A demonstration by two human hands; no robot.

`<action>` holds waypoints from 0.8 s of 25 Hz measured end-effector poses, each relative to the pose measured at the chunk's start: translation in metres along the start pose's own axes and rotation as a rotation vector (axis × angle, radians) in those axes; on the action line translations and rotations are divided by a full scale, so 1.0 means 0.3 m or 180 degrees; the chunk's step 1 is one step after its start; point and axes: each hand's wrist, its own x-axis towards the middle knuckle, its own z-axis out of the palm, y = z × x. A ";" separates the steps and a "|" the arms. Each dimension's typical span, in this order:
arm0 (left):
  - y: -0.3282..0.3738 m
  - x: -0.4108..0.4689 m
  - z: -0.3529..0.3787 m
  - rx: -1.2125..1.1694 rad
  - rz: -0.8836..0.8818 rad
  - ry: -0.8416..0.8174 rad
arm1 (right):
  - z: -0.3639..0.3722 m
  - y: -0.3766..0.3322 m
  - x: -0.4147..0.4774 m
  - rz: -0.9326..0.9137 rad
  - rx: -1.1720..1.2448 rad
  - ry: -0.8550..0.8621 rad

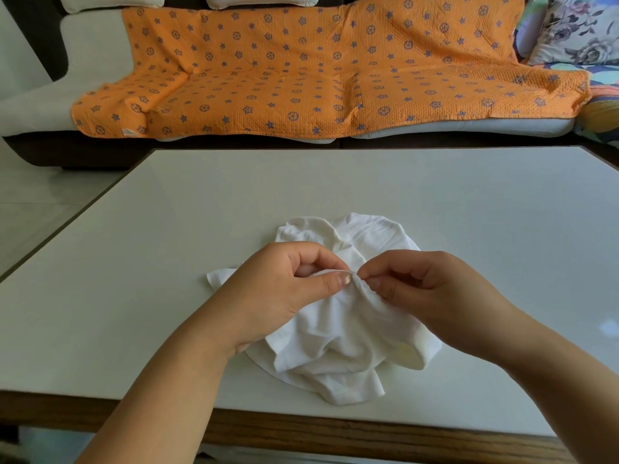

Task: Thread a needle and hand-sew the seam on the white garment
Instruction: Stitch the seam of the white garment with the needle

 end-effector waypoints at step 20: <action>-0.010 0.015 0.039 0.0079 -0.0350 0.0286 | 0.055 -0.022 -0.010 -0.0070 0.0307 0.0209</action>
